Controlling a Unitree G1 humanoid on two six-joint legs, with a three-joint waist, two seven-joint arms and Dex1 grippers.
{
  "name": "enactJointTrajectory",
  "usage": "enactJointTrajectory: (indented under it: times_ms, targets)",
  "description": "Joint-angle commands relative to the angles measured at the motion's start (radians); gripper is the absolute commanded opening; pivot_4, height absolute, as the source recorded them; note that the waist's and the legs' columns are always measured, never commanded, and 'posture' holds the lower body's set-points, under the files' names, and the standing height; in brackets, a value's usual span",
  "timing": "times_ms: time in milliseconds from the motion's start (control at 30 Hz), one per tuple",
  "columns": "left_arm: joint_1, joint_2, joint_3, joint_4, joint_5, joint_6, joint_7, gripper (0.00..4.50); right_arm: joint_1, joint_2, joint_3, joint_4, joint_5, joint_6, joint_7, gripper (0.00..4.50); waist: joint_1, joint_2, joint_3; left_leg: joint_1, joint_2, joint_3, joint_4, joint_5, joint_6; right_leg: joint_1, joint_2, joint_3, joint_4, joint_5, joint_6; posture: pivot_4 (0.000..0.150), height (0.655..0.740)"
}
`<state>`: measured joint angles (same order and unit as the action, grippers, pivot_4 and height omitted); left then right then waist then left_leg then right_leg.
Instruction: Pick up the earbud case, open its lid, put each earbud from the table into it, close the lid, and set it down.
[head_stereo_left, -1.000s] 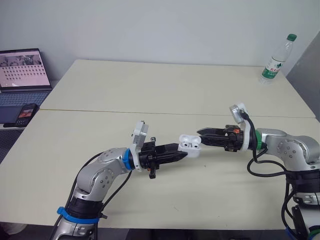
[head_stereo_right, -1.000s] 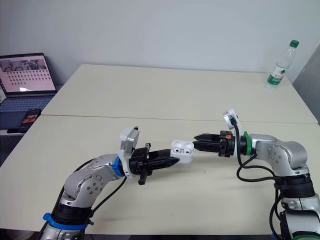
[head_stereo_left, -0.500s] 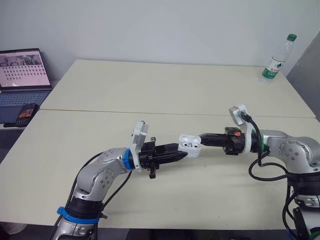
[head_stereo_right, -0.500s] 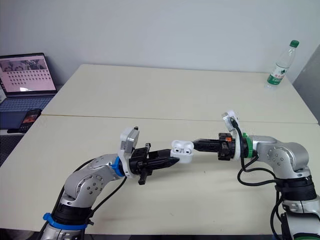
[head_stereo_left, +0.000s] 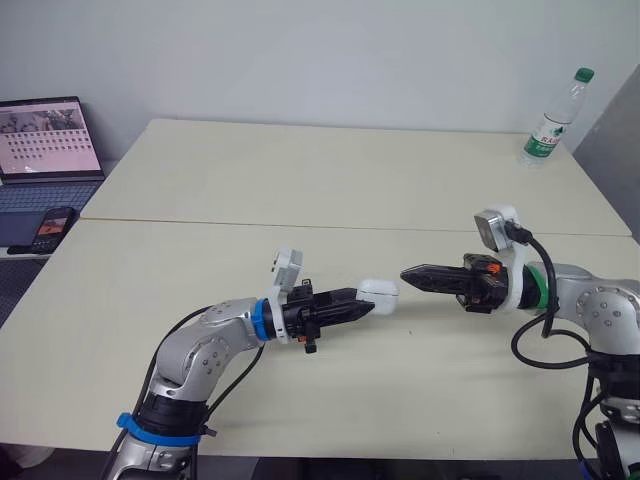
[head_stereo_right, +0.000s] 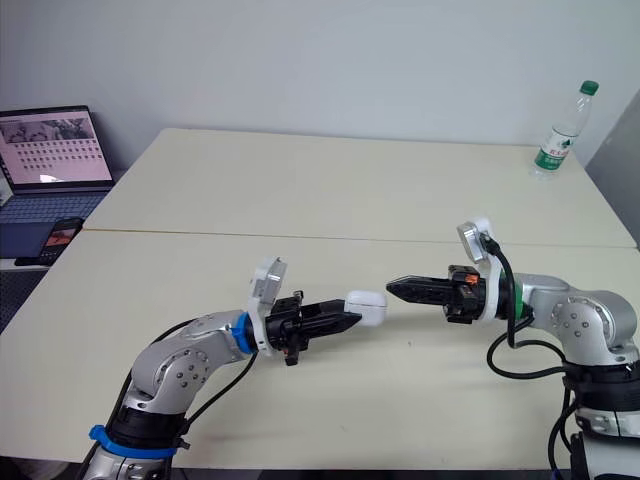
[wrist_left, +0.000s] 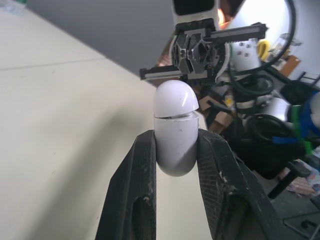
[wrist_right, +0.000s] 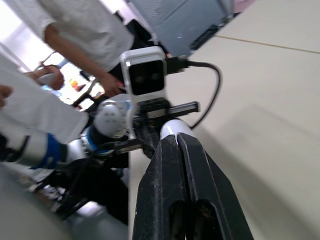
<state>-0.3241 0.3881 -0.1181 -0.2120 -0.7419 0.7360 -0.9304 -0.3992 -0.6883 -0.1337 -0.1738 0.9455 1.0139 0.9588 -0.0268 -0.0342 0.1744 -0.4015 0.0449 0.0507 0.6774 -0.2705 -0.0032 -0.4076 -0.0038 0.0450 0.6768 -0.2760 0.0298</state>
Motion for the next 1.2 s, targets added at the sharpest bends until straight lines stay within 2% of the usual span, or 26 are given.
enactJointTrajectory:
  times_ms: [33,267,467,533,667,833,867,1033,1167,1200]
  targets:
    - [-0.038,-0.006,-0.052,-0.004,0.044,0.033,0.042,0.79,0.076,-0.012,-0.046,-0.042,-0.084,-0.111,-0.041,0.02,0.0,0.0,0.0,0.0,0.0,0.0,0.0,0.0,0.0,0.0,0.0,0.0,0.0,0.0,0.0,0.15,0.7362]
    - [-0.139,-0.062,-0.133,0.141,0.152,0.124,0.145,0.79,0.299,0.009,-0.098,-0.148,-0.252,-0.338,-0.133,0.02,-0.003,0.0,0.0,0.0,0.0,0.0,0.0,0.0,0.0,0.0,0.0,0.0,0.0,-0.002,0.004,0.15,0.7362]
    - [-0.2,-0.111,-0.133,0.241,0.187,0.187,0.19,0.79,0.417,0.054,-0.139,-0.223,-0.288,-0.403,-0.22,0.02,-0.004,0.0,0.0,0.001,0.001,0.0,0.0,0.0,0.0,0.0,0.001,0.0,0.002,-0.003,0.004,0.15,0.7362]
    - [-0.208,-0.114,-0.135,0.255,0.196,0.202,0.193,1.53,0.446,0.069,-0.15,-0.243,-0.289,-0.41,-0.246,0.0,-0.004,0.0,0.0,0.001,0.001,0.001,0.0,0.0,0.0,0.0,0.001,0.0,0.002,-0.003,0.004,0.15,0.7362]
    - [-0.206,-0.105,-0.128,0.255,0.212,0.191,0.185,2.7,0.479,0.08,-0.157,-0.259,-0.297,-0.424,-0.266,0.0,-0.003,0.0,0.0,0.001,0.0,0.001,0.0,0.0,0.0,0.0,0.001,0.001,0.001,-0.002,0.004,0.15,0.7362]
    - [-0.155,-0.045,-0.086,0.153,0.219,0.109,0.157,4.32,0.511,0.074,-0.152,-0.255,-0.32,-0.472,-0.261,0.0,-0.006,0.0,0.0,0.002,0.001,0.002,0.0,0.0,0.0,0.0,0.0,0.002,0.002,-0.002,0.004,0.15,0.7362]
    - [-0.136,-0.027,-0.073,0.121,0.22,0.076,0.147,4.45,0.519,0.07,-0.15,-0.248,-0.334,-0.494,-0.251,0.0,-0.006,0.001,0.0,0.002,0.001,0.002,0.0,0.0,0.0,0.0,0.001,0.002,0.002,-0.002,0.004,0.15,0.7362]
    - [0.001,0.05,0.022,-0.025,0.235,-0.069,0.152,4.45,0.574,0.05,-0.154,-0.176,-0.405,-0.616,-0.185,0.0,-0.002,0.001,0.0,0.002,0.001,0.001,-0.001,0.0,0.0,0.0,-0.001,0.002,0.001,-0.003,0.002,0.15,0.7362]
    - [0.118,0.101,0.059,-0.076,0.314,-0.223,0.165,4.45,0.594,0.038,-0.156,-0.116,-0.445,-0.702,-0.132,0.0,-0.001,0.001,0.0,0.002,0.0,0.002,-0.001,0.0,0.0,0.0,-0.005,0.002,0.001,-0.002,0.001,0.15,0.7362]
    - [0.153,0.108,0.068,-0.082,0.346,-0.287,0.173,4.48,0.6,0.025,-0.147,-0.095,-0.472,-0.738,-0.11,0.18,-0.001,0.001,0.0,0.002,0.0,0.003,-0.001,0.0,0.0,0.0,-0.006,0.002,0.001,-0.002,0.0,0.15,0.7362]
